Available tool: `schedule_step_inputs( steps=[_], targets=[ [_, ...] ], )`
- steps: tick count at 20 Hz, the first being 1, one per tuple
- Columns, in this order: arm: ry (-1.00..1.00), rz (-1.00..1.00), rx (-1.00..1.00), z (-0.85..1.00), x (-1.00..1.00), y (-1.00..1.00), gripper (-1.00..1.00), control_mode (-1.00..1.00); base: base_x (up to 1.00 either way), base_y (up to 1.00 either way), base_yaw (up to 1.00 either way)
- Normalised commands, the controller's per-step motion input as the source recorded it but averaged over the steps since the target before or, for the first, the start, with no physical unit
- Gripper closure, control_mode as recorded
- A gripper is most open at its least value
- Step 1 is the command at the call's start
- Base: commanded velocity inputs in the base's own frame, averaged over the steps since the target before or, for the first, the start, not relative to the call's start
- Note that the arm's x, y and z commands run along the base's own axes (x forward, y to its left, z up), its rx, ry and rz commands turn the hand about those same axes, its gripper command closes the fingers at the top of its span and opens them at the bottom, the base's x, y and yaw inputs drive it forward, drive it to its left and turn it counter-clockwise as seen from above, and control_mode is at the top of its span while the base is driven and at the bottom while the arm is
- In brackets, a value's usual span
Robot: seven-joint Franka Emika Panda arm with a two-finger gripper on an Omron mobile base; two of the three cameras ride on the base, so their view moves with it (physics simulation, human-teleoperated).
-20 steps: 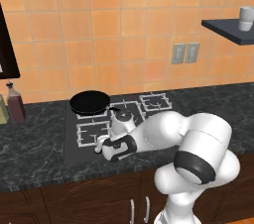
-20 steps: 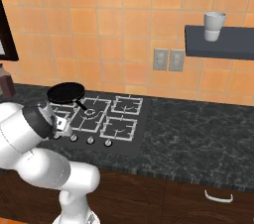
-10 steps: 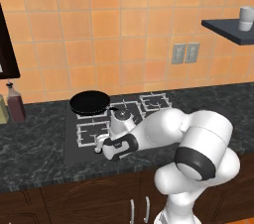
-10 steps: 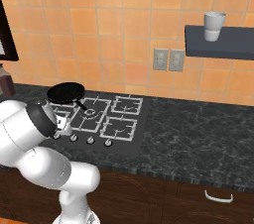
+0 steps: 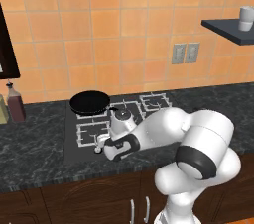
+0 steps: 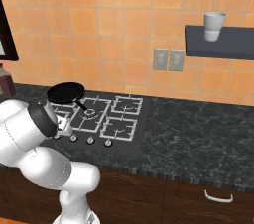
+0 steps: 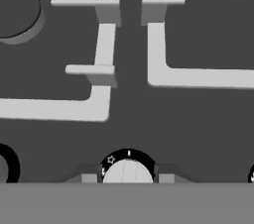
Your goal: Turn off the rear left burner of the stove.
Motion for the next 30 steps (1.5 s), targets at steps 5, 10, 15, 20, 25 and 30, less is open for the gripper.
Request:
schedule_step_inputs(
  steps=[5,10,15,20,25,30],
  targets=[
    [0.00,-0.36,0.06,0.00,-0.03,-0.11,1.00,-1.00,0.00,0.00,0.00],
    [0.00,-0.52,0.09,0.00,-0.07,-0.10,1.00,-1.00,0.00,0.00,0.00],
    [0.02,-0.61,0.12,-0.03,-0.01,0.00,1.00,-1.00,0.00,0.00,0.00],
    [0.07,-0.63,0.18,0.00,0.00,0.00,1.00,-1.00,0.00,0.00,0.00],
    [0.10,-0.63,0.22,0.00,-0.07,0.00,1.00,-1.00,0.00,0.00,0.00],
    [0.05,-0.62,0.22,0.00,-0.14,0.00,1.00,-1.00,0.00,0.00,0.00]
  ],
)
